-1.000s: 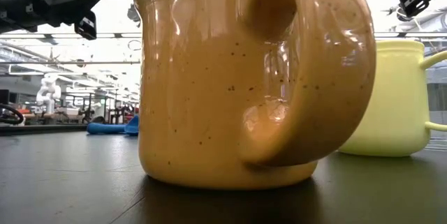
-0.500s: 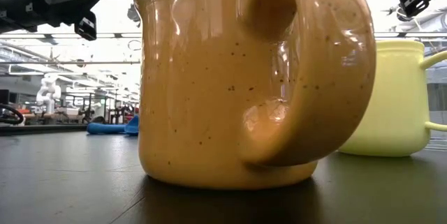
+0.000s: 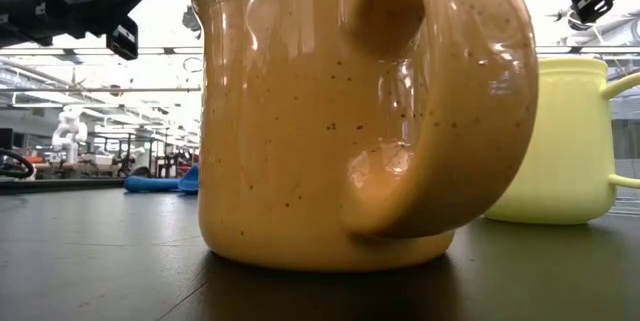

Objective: Stack small to large cups/mugs on shelf
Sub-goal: Put the brown mug on the shelf

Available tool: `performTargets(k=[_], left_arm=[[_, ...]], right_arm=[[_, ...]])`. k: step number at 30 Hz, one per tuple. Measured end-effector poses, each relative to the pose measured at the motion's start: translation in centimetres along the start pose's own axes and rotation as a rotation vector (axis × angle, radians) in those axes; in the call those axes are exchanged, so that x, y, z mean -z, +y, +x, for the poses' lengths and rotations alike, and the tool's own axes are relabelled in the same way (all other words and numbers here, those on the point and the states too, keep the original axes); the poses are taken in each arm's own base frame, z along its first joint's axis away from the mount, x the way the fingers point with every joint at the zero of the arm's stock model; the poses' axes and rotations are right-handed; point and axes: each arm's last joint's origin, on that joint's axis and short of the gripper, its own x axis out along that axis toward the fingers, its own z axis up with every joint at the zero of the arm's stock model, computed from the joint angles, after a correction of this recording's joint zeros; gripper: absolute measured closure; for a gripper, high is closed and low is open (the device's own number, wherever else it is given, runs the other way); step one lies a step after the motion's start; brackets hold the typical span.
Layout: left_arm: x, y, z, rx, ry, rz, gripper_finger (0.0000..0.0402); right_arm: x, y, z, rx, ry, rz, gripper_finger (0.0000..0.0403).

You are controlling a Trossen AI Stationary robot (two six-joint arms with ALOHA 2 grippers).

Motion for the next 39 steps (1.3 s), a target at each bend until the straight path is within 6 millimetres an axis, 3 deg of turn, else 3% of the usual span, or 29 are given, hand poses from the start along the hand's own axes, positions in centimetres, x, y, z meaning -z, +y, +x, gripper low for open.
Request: performTargets(k=[7,25,32,39], left_arm=[[-0.2,-0.2,0.1,0.069,0.008,-0.010,0.0380],[-5.2,-1.6,3.2,0.090,0.117,0.054,0.0380],[-5.5,-1.8,3.3,0.096,0.114,0.054,0.0380],[-4.4,-1.9,4.4,0.090,0.169,0.016,0.0380]], right_arm=[[-0.6,0.1,0.0,-0.005,-0.056,-0.037,0.0403],[-0.8,0.0,0.1,-0.005,-0.070,-0.064,0.0403],[-0.9,-0.2,0.8,-0.003,-0.031,-0.032,0.0403],[-1.2,-0.2,0.9,-0.004,-0.055,-0.050,0.0403]])
